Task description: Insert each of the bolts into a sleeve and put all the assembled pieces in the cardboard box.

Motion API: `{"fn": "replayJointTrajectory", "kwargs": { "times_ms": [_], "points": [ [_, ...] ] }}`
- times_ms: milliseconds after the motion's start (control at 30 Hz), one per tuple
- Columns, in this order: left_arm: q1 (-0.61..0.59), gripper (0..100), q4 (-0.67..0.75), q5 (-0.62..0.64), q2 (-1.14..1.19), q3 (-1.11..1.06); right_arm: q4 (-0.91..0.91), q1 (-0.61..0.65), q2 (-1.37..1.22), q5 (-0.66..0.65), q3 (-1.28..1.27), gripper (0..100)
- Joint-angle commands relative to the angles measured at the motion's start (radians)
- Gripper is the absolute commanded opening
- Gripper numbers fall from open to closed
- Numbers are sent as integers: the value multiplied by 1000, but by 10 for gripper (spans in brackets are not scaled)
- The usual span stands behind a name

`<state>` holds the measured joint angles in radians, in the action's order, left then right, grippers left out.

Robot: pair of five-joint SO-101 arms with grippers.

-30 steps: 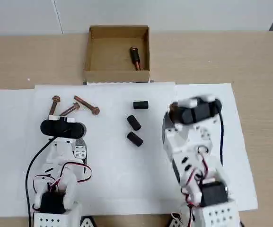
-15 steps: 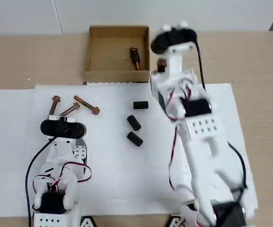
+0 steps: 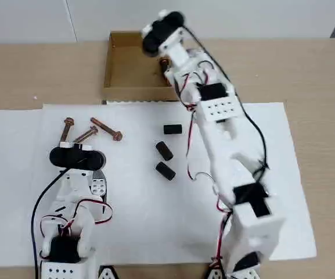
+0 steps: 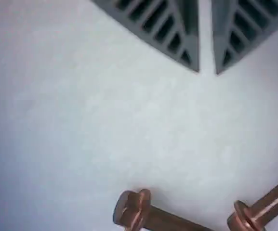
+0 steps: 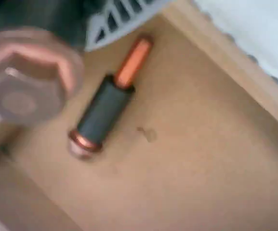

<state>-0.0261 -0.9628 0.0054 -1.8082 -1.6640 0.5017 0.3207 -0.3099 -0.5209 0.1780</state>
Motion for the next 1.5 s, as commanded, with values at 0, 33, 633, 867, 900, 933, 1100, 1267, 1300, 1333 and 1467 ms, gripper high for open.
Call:
{"fn": "replayJointTrajectory", "kwargs": {
  "times_ms": [0, 33, 633, 867, 900, 933, 1100, 1267, 1300, 1333, 1467],
  "points": [
    [0, 5, 5, -3, -9, 2, -81, 42, -51, -68, 115, 3],
    [-2, 5, 5, -3, -9, 2, -97, 54, -81, -83, 124, 3],
    [-5, 5, 5, 0, -9, 2, -257, 119, -321, -204, 164, 149],
    [-6, 5, 5, 0, -9, 2, -257, 124, -315, -204, 164, 66],
    [-6, 5, 5, 0, -9, 2, -257, 124, -314, -203, 164, 46],
    [-6, 5, 5, 0, -9, 2, -257, 124, -308, -203, 164, 25],
    [-6, 5, 5, 0, -9, 2, -160, 124, -200, -201, 164, 3],
    [-6, 5, 5, 0, -9, 2, 64, 119, -81, -81, 164, 3],
    [-6, 5, 5, 0, -9, 2, 120, 119, -51, -54, 164, 3],
    [-6, 5, 5, 0, -9, 2, 176, 119, -27, -32, 164, 3],
    [-6, 5, 5, 0, -9, 2, 378, 122, 59, 37, 164, 3]
  ]
}}
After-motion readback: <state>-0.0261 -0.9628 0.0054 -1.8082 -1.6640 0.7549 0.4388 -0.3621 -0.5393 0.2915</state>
